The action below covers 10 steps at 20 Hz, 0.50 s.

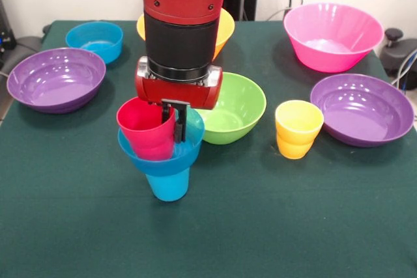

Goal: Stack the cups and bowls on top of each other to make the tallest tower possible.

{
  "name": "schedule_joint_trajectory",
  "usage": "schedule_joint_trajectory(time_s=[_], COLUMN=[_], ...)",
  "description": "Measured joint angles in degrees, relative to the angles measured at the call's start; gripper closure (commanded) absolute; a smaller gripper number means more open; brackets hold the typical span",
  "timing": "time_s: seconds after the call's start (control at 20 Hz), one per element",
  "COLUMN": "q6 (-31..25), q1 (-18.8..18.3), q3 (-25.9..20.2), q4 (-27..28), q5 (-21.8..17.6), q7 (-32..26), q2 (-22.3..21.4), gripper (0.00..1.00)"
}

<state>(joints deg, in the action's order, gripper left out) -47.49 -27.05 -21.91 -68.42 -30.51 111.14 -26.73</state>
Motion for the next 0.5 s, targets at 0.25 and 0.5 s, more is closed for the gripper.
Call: schedule_joint_trajectory(time_s=[0.25,0.5], q6=[0.0,0.0], q1=[0.1,0.4], q3=[0.5,1.0], q4=[0.0,0.0], q5=[0.4,1.4], q7=[0.0,0.0], q2=[0.0,0.0], gripper=[1.0,1.0])
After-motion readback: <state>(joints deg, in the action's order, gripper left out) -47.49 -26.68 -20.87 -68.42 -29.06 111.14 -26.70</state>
